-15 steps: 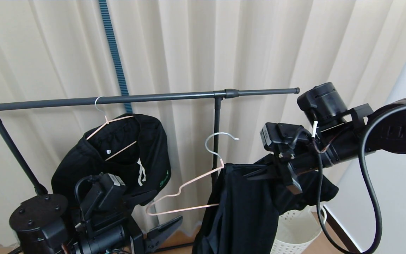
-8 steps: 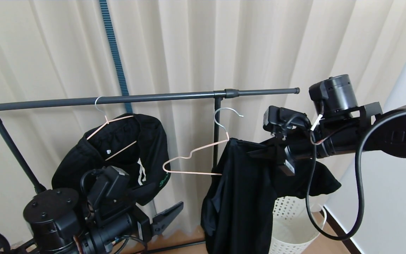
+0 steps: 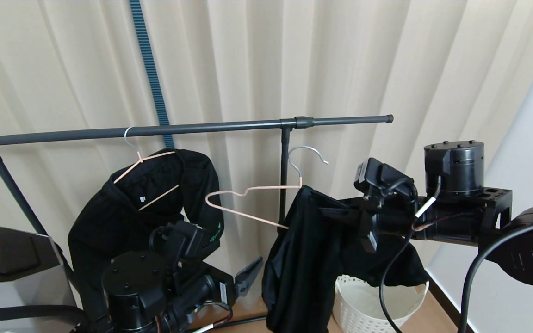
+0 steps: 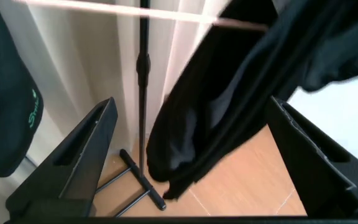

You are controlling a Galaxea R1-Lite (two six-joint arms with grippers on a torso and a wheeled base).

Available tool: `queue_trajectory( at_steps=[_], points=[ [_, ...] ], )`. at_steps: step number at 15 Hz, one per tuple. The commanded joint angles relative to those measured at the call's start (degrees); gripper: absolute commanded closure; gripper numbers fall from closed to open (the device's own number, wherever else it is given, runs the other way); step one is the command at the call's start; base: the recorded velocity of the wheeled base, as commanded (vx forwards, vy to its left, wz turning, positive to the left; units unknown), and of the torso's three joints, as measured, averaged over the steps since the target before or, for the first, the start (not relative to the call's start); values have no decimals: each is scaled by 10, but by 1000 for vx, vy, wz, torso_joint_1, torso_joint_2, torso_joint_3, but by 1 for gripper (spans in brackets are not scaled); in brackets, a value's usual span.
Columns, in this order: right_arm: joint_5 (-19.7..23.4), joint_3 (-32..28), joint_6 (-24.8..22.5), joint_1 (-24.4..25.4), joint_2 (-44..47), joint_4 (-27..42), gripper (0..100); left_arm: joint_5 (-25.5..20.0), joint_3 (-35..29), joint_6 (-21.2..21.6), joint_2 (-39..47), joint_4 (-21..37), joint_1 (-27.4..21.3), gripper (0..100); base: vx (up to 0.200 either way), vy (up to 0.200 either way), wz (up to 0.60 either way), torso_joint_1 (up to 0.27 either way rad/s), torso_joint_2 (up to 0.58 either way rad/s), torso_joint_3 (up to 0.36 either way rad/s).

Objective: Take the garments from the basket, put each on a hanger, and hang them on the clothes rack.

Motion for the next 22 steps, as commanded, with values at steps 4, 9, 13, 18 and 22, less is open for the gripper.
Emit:
queue_trajectory(
  at_steps=[4,9,13,18,22],
  points=[
    [0,45,3,40,-47,-6,100,11,-18,-1,27,-1,-15,0,0,0,0,0,0,0],
    [0,53,4,60,-64,-6,100,28,-19,-5,29,-1,-43,0,0,0,0,0,0,0],
    [0,56,27,83,-89,-1,100,31,-20,-4,47,-1,-57,0,0,0,0,0,0,0],
    [0,63,42,98,-112,-4,100,45,-24,-2,70,-1,-68,0,0,0,0,0,0,0],
    [0,66,50,98,-122,-6,100,51,-25,-1,88,-1,-68,0,0,0,0,0,0,0]
  ],
)
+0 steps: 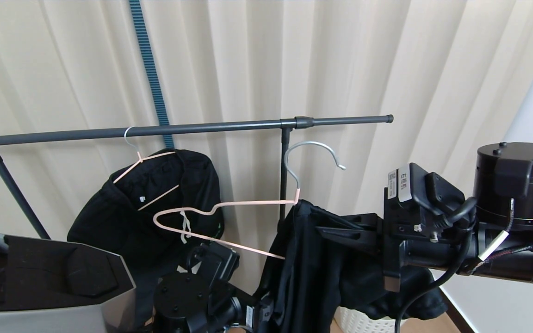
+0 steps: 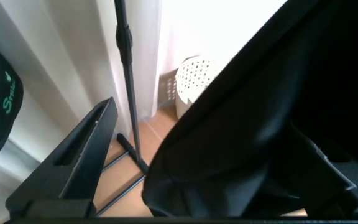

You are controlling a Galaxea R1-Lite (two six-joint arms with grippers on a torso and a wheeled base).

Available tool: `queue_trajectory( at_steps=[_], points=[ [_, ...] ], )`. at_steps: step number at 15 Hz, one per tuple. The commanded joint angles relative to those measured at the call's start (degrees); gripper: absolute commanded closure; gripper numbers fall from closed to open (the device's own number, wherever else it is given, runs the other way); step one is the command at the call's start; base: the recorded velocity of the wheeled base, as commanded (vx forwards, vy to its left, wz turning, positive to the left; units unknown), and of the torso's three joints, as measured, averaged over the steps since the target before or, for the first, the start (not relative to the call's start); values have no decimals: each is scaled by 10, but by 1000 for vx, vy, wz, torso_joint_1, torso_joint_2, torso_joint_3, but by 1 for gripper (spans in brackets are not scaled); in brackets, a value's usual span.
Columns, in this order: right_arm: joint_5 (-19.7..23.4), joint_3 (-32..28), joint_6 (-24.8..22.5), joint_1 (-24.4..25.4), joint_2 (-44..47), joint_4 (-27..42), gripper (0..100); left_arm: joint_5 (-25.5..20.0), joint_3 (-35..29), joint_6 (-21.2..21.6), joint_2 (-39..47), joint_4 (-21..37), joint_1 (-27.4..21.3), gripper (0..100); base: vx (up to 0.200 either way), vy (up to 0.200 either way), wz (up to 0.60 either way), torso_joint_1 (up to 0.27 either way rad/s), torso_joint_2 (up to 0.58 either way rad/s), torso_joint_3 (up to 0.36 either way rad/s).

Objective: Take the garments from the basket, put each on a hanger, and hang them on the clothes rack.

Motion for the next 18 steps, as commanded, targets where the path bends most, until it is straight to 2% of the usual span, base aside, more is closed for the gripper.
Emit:
queue_trajectory(
  at_steps=[1,7,8,13,14,18],
  points=[
    [0,0,0,0,-12,0,100,1,0,0,16,-1,-1,0,0,0,0,0,0,0],
    [0,-1,0,-3,-17,0,100,9,0,0,22,-1,-1,0,0,0,0,0,0,0],
    [0,-2,3,-3,-17,0,100,10,1,0,22,-1,-1,100,0,0,0,0,0,0],
    [0,-5,4,-26,-16,0,100,10,4,2,8,-1,1,100,0,0,0,0,0,0],
    [2,-6,4,-45,-15,0,100,10,5,2,-9,-1,5,100,0,0,0,0,0,0],
    [5,-8,4,-77,-12,0,100,9,7,16,-47,-1,42,100,0,0,0,0,0,0]
  ],
)
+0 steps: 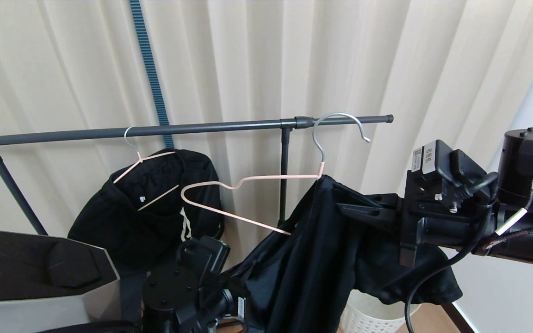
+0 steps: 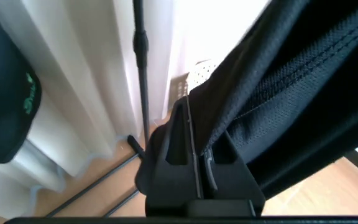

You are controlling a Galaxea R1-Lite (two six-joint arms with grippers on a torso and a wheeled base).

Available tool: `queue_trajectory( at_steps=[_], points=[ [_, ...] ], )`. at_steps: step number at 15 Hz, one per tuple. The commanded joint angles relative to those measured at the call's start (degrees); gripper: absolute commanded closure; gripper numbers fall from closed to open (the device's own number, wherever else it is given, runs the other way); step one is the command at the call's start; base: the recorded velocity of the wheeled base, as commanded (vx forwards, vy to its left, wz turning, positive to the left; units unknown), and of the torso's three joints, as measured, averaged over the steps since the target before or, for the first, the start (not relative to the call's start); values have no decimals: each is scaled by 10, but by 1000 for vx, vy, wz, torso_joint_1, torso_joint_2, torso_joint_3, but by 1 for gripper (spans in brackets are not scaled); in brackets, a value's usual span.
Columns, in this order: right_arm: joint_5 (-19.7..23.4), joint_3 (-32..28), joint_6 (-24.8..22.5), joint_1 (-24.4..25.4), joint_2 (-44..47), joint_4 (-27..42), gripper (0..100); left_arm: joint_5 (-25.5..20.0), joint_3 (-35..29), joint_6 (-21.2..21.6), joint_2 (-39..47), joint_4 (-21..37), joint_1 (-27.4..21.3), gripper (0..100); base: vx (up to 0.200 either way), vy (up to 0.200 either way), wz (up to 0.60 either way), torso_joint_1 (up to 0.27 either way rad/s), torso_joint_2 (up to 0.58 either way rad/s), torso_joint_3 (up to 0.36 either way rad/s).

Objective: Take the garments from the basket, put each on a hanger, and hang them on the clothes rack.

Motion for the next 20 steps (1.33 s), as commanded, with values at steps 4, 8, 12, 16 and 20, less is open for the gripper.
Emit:
queue_trajectory(
  at_steps=[4,8,12,16,20],
  points=[
    [-1,-1,-1,-13,6,2,100,-5,-4,11,-39,-1,57,100,0,0,0,0,0,0],
    [-1,3,-4,-12,7,4,100,-7,-15,12,-39,-1,90,100,0,0,0,0,0,0],
    [-1,4,-5,-11,8,5,100,-14,-28,12,-40,-1,120,100,0,0,0,0,0,0],
    [-1,9,-19,-11,12,6,100,-19,-31,15,-55,-1,138,100,0,0,0,0,0,0],
    [-1,17,-47,-11,12,6,100,-33,-37,25,-62,-1,173,100,0,0,0,0,0,0]
  ],
)
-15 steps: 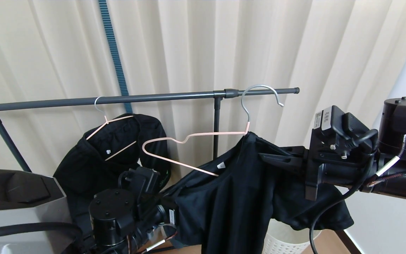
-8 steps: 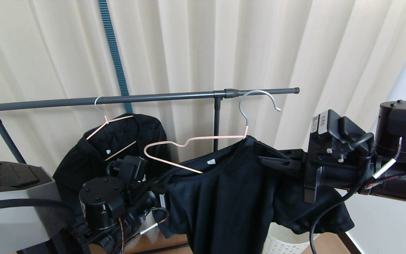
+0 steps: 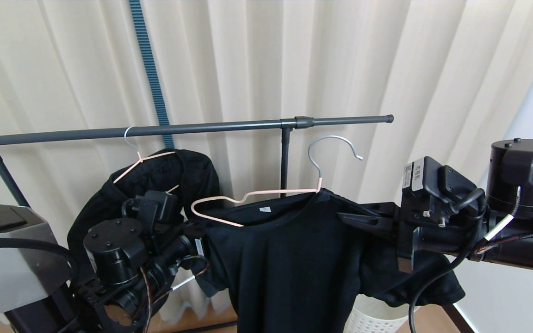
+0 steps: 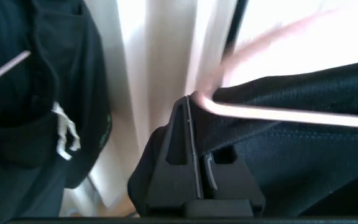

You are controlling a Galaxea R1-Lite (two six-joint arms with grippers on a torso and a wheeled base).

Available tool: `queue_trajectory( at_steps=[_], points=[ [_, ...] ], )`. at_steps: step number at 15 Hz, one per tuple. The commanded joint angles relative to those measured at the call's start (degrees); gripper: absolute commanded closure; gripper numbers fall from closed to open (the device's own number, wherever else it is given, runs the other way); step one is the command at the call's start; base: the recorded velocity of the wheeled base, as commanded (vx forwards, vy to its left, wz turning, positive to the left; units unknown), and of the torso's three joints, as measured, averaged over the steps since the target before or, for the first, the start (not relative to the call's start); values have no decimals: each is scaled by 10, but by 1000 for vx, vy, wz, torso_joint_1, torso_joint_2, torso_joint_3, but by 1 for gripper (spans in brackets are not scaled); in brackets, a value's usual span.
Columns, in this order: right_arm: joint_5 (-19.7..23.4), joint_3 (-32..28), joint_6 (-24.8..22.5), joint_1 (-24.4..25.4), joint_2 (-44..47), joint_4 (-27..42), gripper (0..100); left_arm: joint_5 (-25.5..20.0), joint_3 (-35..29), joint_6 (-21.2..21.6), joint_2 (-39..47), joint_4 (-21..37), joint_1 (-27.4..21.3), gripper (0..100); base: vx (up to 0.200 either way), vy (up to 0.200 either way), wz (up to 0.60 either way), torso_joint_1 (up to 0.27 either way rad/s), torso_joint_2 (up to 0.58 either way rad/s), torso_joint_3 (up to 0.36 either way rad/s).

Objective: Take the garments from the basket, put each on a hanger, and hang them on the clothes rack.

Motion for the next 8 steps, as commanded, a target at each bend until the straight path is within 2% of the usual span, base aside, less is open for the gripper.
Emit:
queue_trajectory(
  at_steps=[1,8],
  points=[
    [0,2,-2,0,1,1,100,-4,-4,0,-5,-1,15,100,0,0,0,0,0,0],
    [0,9,-23,0,2,1,100,-13,-15,7,-28,-1,44,100,0,0,0,0,0,0]
  ],
)
